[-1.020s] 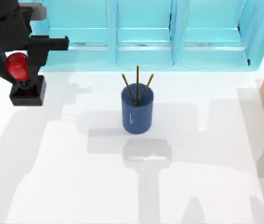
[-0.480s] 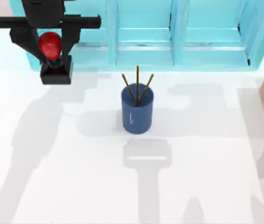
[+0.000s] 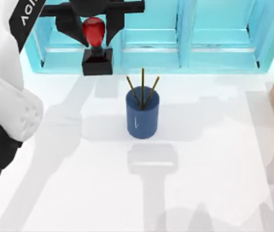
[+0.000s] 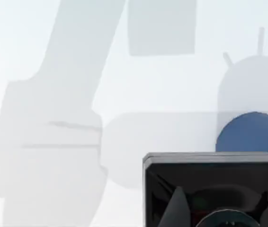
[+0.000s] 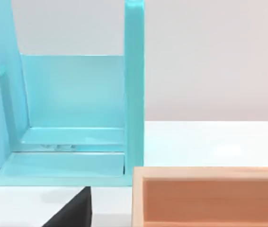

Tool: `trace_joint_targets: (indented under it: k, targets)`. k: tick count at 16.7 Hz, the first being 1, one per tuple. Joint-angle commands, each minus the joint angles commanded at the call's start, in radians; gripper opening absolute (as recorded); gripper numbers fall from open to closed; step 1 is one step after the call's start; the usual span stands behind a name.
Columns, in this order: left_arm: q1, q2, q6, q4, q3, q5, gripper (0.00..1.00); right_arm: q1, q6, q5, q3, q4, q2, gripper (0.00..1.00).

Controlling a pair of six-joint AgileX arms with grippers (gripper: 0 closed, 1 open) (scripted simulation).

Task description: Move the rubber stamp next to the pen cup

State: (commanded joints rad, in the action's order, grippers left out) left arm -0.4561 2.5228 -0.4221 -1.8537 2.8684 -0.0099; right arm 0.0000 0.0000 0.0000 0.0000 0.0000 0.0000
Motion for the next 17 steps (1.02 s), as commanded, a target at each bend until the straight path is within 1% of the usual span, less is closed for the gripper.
trace_joint_targets:
  k: [2,5,6,7,10,17]
  targets:
    - [-0.009,0.023,-0.009,-0.013,0.034,-0.001,0.00,0.000,0.000,0.000,0.000,0.000,0.000,1.00]
    - [-0.010,0.024,-0.009,-0.014,0.037,-0.002,0.00,0.000,0.000,0.000,0.000,0.000,0.000,1.00]
    - [-0.007,0.113,-0.007,0.024,0.218,0.003,0.00,0.000,0.000,0.000,0.000,0.000,0.000,1.00]
    - [-0.007,0.112,-0.007,0.025,0.215,0.002,0.00,0.000,0.000,0.000,0.000,0.000,0.000,1.00]
    - [-0.003,0.078,-0.011,0.046,0.146,0.001,0.00,0.000,0.000,0.000,0.000,0.000,0.000,1.00]
    - [-0.007,-0.054,-0.009,0.127,-0.182,-0.001,0.00,0.000,0.000,0.000,0.000,0.000,0.000,1.00]
